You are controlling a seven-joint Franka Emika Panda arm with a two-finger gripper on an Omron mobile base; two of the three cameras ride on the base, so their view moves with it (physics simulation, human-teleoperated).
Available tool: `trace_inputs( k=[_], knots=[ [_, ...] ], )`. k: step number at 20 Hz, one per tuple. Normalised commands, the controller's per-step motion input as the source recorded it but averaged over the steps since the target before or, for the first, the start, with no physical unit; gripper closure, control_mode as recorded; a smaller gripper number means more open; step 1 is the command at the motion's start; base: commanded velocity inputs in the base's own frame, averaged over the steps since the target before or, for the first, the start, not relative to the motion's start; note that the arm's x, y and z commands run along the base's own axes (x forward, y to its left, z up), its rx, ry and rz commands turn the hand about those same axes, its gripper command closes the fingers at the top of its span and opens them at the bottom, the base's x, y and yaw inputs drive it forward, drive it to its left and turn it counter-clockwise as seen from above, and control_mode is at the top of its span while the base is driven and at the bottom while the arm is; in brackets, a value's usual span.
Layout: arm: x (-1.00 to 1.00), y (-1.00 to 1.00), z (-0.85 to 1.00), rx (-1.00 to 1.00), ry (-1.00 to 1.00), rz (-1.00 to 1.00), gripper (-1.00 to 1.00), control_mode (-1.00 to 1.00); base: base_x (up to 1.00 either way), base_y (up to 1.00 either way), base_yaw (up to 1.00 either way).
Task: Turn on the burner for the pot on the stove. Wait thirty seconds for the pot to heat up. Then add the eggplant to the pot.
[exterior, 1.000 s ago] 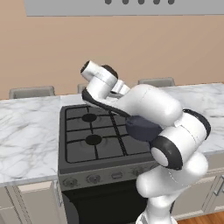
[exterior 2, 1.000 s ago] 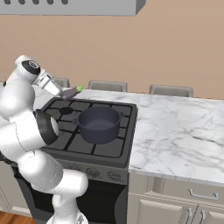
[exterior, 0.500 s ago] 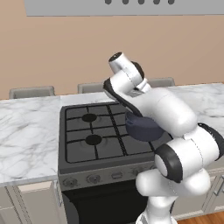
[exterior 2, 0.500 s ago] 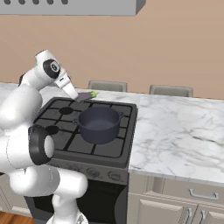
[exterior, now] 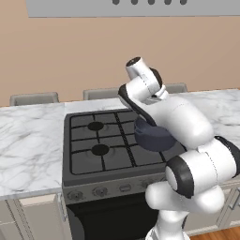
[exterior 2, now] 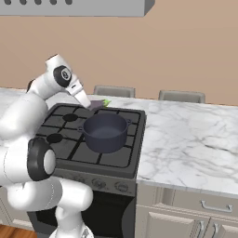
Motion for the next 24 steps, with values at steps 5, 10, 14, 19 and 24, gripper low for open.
trace_inputs(
  k=[5,10,14,19,24],
  knots=[
    [0.12,-0.19,0.00,0.24,0.17,0.08,1.00,-1.00,0.00,0.00,0.00],
    [0.08,-0.07,-0.05,0.02,-0.02,0.05,1.00,-1.00,0.00,0.00,0.00],
    [0.16,-0.08,-0.16,0.09,0.00,0.04,1.00,-1.00,0.00,0.00,0.00],
    [0.16,-0.09,-0.22,0.16,0.00,0.04,1.00,-1.00,0.00,0.00,0.00],
    [0.18,-0.03,-0.21,0.04,0.01,0.03,1.00,-1.00,0.00,0.00,0.00]
  ],
)
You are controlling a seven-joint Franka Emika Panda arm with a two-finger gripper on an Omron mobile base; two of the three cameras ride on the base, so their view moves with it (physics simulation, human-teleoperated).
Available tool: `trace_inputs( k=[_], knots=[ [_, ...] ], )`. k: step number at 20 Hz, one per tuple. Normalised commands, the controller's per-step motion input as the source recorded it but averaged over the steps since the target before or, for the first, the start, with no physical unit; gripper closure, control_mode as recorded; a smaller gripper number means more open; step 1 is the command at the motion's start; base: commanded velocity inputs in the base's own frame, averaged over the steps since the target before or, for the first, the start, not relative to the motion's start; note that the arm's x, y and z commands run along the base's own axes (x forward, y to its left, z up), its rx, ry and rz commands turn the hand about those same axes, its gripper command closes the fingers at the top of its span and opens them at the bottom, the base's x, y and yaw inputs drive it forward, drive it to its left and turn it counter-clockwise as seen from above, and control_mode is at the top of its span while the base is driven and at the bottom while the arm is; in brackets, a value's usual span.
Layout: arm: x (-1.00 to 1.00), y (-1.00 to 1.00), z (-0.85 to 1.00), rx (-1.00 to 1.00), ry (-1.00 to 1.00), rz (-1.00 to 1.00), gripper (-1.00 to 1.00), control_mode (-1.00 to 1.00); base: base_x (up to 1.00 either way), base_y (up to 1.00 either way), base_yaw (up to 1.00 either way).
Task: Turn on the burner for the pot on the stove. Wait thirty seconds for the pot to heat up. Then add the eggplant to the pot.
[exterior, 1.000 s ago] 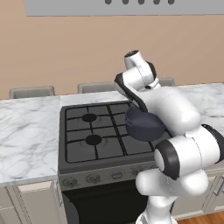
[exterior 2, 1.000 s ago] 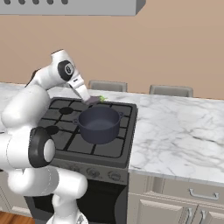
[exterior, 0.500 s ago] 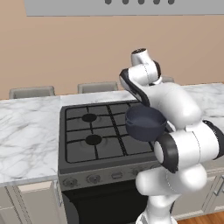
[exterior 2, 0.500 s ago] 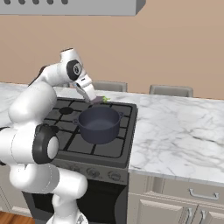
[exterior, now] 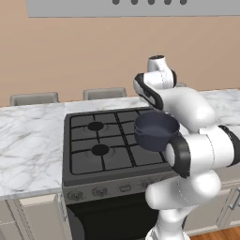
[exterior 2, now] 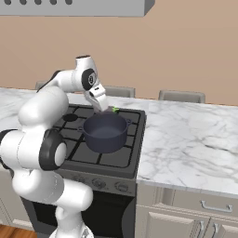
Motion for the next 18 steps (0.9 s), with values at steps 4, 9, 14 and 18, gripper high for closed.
trace_inputs(
  k=[4,9,14,18],
  knots=[
    [0.10,0.00,-0.26,0.00,0.03,0.00,1.00,-1.00,0.00,0.00,0.00],
    [0.06,0.00,-0.23,0.00,0.00,0.00,1.00,-1.00,0.00,0.00,0.00],
    [0.08,0.00,-0.25,0.07,0.01,0.00,1.00,-1.00,0.00,0.00,0.00],
    [0.00,-0.01,-0.26,0.07,0.00,0.00,1.00,-1.00,0.00,0.00,0.00]
  ],
)
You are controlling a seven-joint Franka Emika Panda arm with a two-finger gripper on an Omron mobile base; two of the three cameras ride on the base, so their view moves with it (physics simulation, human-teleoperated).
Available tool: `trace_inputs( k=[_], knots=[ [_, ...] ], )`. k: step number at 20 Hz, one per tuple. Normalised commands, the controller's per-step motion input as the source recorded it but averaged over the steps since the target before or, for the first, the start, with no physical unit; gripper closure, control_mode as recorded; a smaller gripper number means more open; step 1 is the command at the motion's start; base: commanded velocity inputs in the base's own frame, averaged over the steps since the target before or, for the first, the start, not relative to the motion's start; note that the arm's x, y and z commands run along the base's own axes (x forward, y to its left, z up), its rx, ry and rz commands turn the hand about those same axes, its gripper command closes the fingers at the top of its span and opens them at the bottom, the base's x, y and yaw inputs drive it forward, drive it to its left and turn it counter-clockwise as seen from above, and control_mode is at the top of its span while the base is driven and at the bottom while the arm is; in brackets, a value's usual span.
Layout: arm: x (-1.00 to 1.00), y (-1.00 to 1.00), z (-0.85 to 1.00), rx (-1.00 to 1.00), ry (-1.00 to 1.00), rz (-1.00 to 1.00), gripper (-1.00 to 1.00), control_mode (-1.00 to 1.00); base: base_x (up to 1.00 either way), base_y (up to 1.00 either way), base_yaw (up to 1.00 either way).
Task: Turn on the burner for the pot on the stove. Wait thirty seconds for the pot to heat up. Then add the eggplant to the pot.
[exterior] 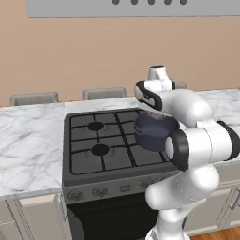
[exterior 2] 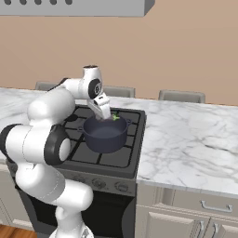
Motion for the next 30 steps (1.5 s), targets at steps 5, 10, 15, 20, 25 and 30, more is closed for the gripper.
trace_inputs(
  k=[5,10,15,20,25,30],
  knots=[
    [0.00,0.00,-0.29,0.05,0.00,0.00,1.00,-1.00,0.00,0.00,0.00],
    [0.00,0.00,-0.25,0.04,0.00,0.00,1.00,-1.00,0.00,0.00,0.00],
    [0.00,-0.05,-0.25,0.05,0.00,0.00,1.00,-1.00,0.00,0.00,0.00],
    [0.00,-0.07,-0.25,0.05,0.00,0.00,1.00,-1.00,0.00,0.00,0.00],
    [0.05,-0.02,-0.30,0.06,0.00,0.00,1.00,-1.00,0.00,0.00,0.00],
    [0.14,0.00,-0.24,0.05,0.00,0.00,1.00,-1.00,0.00,0.00,0.00]
  ],
)
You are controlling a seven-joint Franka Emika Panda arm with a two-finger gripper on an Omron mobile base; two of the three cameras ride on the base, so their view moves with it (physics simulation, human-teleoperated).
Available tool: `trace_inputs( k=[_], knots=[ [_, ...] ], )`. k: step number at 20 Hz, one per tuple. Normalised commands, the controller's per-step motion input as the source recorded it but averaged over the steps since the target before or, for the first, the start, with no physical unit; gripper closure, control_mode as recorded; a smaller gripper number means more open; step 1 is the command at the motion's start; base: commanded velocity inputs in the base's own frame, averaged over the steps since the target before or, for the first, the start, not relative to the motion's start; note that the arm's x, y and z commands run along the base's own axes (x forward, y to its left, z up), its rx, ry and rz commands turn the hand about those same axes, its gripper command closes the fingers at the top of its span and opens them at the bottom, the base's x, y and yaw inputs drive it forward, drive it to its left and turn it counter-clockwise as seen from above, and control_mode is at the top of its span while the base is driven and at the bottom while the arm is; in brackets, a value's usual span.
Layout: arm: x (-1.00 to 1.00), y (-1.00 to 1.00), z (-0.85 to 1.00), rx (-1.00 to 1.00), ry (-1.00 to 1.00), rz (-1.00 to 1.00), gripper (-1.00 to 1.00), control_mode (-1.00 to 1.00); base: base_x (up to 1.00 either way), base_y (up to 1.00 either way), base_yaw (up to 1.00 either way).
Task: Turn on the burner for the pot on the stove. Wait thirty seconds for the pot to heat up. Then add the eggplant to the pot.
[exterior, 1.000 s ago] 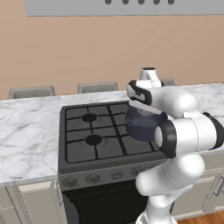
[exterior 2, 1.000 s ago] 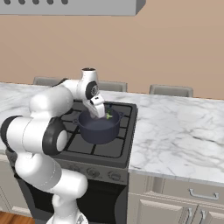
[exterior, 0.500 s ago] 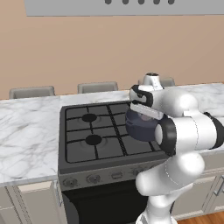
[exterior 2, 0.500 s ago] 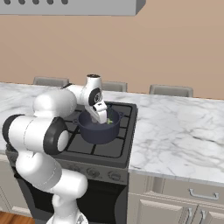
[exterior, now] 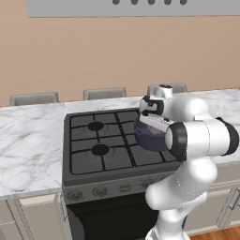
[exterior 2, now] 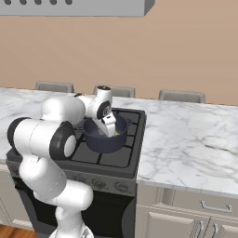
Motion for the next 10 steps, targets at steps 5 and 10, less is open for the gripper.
trace_inputs(
  k=[5,10],
  knots=[
    [0.16,-0.03,-0.14,0.04,0.00,0.00,1.00,-1.00,0.00,0.00,0.00],
    [0.13,-0.05,-0.19,0.05,0.00,0.00,1.00,-1.00,0.00,0.00,0.00]
  ],
)
